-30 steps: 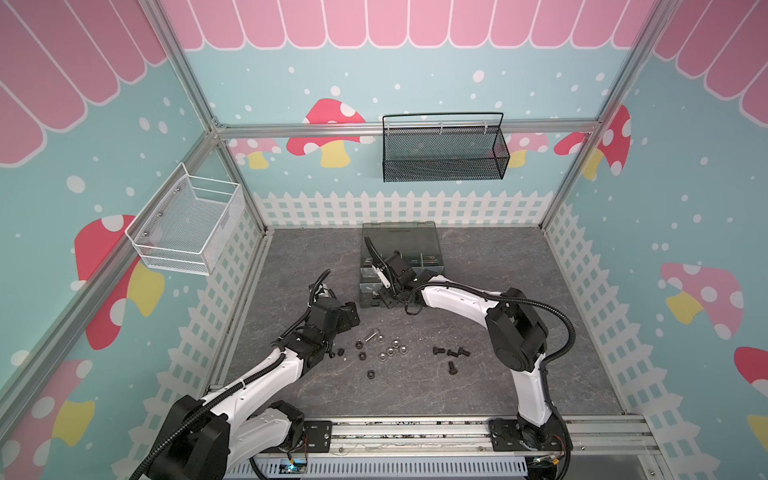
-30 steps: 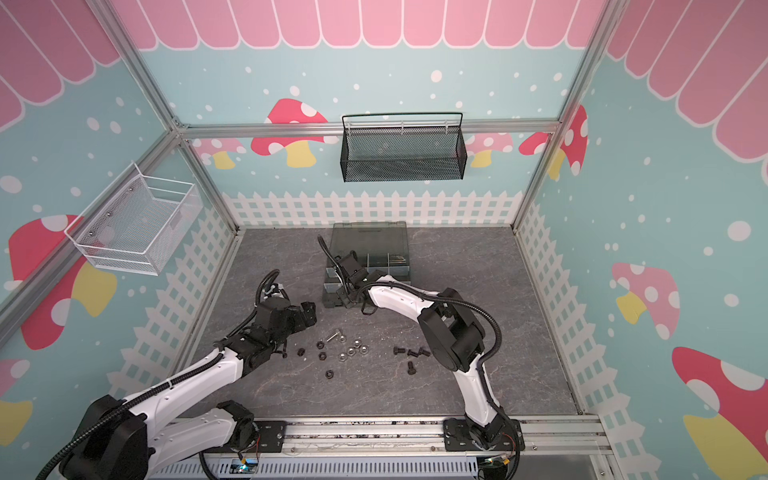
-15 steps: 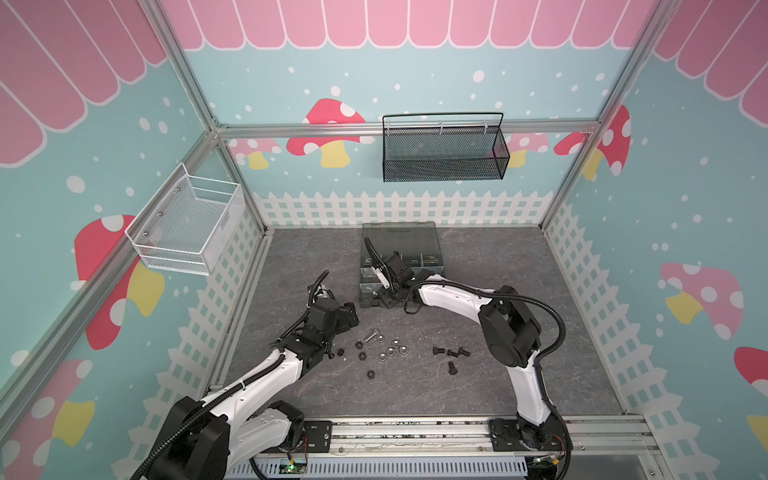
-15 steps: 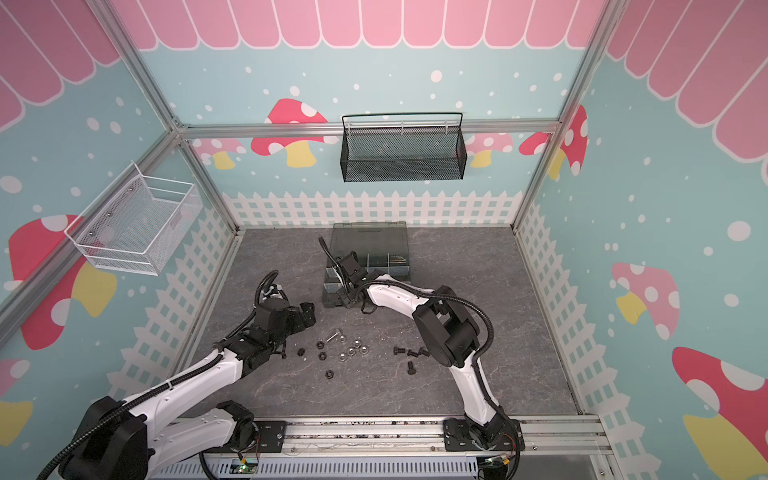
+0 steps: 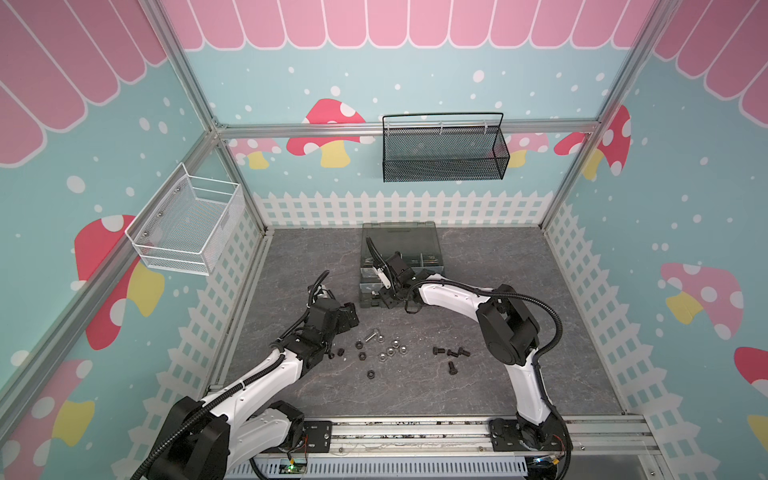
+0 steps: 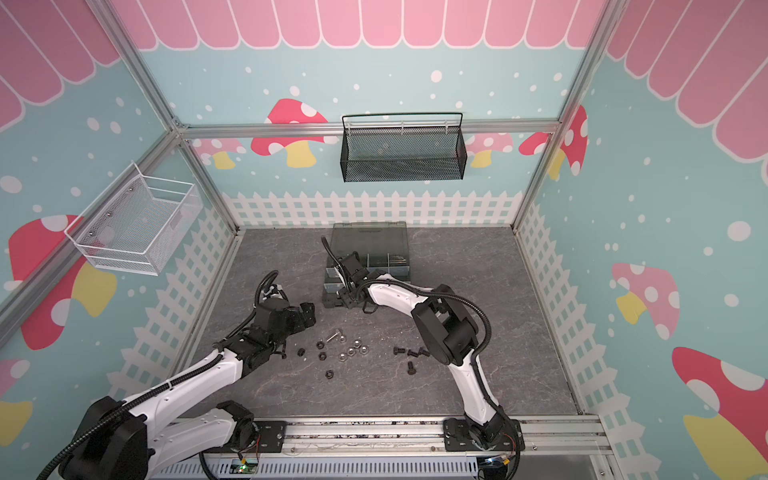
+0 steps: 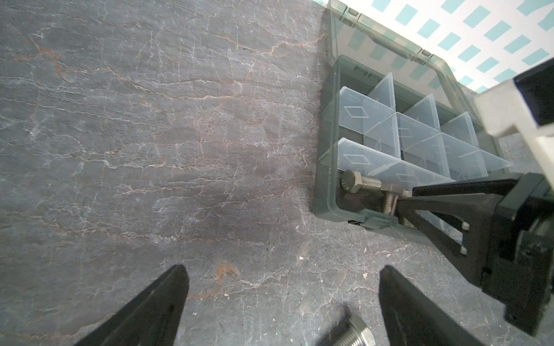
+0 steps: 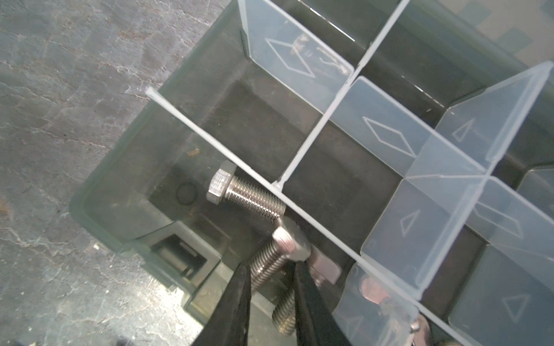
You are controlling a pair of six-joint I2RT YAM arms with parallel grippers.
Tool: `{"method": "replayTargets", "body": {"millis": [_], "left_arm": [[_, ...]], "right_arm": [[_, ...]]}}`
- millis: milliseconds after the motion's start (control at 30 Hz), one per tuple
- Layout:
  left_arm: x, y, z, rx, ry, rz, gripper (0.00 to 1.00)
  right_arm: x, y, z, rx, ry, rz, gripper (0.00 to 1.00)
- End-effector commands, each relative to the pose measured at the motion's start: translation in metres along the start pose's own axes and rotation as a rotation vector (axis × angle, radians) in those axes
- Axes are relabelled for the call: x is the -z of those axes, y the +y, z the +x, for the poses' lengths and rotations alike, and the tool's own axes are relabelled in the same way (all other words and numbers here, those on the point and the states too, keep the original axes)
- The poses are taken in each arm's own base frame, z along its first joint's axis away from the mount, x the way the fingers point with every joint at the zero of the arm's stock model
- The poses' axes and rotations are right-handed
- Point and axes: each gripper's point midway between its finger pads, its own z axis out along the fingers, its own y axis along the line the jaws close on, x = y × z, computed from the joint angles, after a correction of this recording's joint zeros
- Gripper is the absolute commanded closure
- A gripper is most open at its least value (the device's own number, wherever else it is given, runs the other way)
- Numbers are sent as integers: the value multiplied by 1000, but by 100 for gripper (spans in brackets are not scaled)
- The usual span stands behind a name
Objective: Sort the screws and nuts into containers
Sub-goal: 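Open the right gripper to drop the bolt and lift away, then lower the left gripper and close it on a silver bolt while the right arm withdraws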
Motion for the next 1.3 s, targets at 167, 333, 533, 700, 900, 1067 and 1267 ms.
{"method": "replayTargets", "body": {"millis": [167,333,533,700,900,1067,1267], "left_arm": [[3,-3,-7,10,-14,17,0],[5,-8,-6,-17,-1,45,0],[10,-23,-1,-102,48,117,1],[13,-27,8,-141,101,146,4],[12,-28,24,-189,200,112,11],[10,-32,38,-278,286,42,13],[4,-47,58,-376,384,27,16]], "right_arm": [[12,3,-15,0,-34,-22,71],[28,-2,-24,-5,-66,2,67],[52,-17,-27,-47,-110,61,58],[81,-34,-20,-127,-172,89,49],[112,-61,1,-222,-234,161,33],[137,-85,22,-302,-287,242,15],[164,-104,43,-384,-346,312,2]]}}
